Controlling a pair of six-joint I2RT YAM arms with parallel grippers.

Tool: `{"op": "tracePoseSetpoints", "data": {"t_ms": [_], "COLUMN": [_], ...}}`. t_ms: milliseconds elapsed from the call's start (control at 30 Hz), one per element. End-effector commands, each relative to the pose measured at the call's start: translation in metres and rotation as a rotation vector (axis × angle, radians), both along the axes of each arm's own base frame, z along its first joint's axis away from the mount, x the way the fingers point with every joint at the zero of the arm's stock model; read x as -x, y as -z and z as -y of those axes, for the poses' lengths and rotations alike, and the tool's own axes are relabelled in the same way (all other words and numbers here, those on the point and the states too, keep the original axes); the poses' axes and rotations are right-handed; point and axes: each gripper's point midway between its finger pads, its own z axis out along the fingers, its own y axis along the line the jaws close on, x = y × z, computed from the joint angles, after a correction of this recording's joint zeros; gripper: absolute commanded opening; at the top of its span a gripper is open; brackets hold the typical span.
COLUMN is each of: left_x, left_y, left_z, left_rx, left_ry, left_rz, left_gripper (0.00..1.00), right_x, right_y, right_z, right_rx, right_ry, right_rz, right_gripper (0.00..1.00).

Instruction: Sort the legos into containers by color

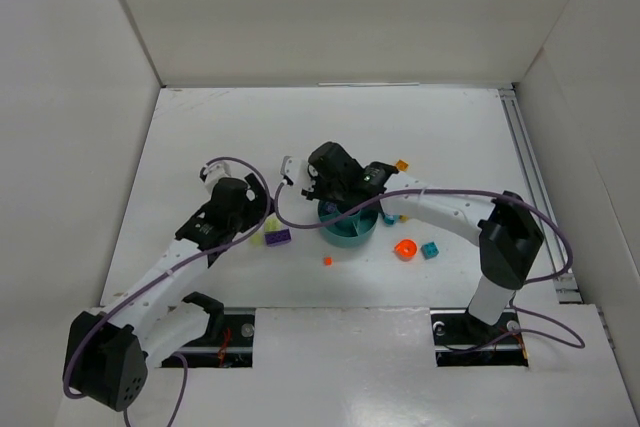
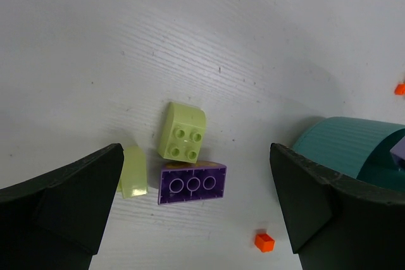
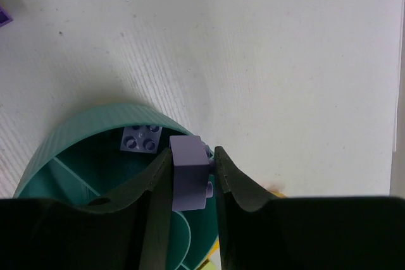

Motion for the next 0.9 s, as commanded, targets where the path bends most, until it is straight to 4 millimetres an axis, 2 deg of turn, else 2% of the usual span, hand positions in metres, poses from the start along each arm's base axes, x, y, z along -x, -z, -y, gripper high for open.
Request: {"op": "tracePoseSetpoints", "data": {"t_ms": [0,167,267,400,533,633,800,867], "left_x": [-0.002,0.003,0.01,0.009,0.01,0.012,0.014,0.015], "left_y": [-0.003,0.002,0.012,0.01,0.009,0.011,0.011,0.009], "left_z": [0.011,0.017,0.017,0.019,0.024,0.026,0.028,0.034], "left_rx": [0.007,0.01,0.006,0.015,0.012,0.008,0.008,0.007], "left_ry": [0.057,0.092,0.112,0.119,0.143,0.153,0.162,0.185], "left_rz": [0.032,0.017,-0.008,-0.002,0.008,-0.002,-0.002,-0.002], "left_gripper": [1.0,1.0,1.0,1.0,1.0,1.0,1.0,1.0], "right_x": [-0.011,-0.009,-0.003,0.001,0.004,0.005,0.007,0.008], "right_y": [-0.03,-0.025,-0.025,-0.027,-0.032,-0.028,-0.036,-0.032], "right_z": [-0.001,-0.004,-0.006,-0.009,-0.008,-0.007,-0.007,-0.005], "right_rx": [-0.06,-0.058,-0.079,-0.096,-0.11,-0.102,-0.122,-0.115], "right_ry": [0.014,-0.009,-0.034,-0.062,-0.071,-0.071,-0.078,-0.078], "right_rz": [0.056,0.041,0.026,0.022,0.022,0.016,0.024,0.018], "right_gripper": [0.24,0.32,0.35,0.35,0.39,0.49,0.53,0.56]}}
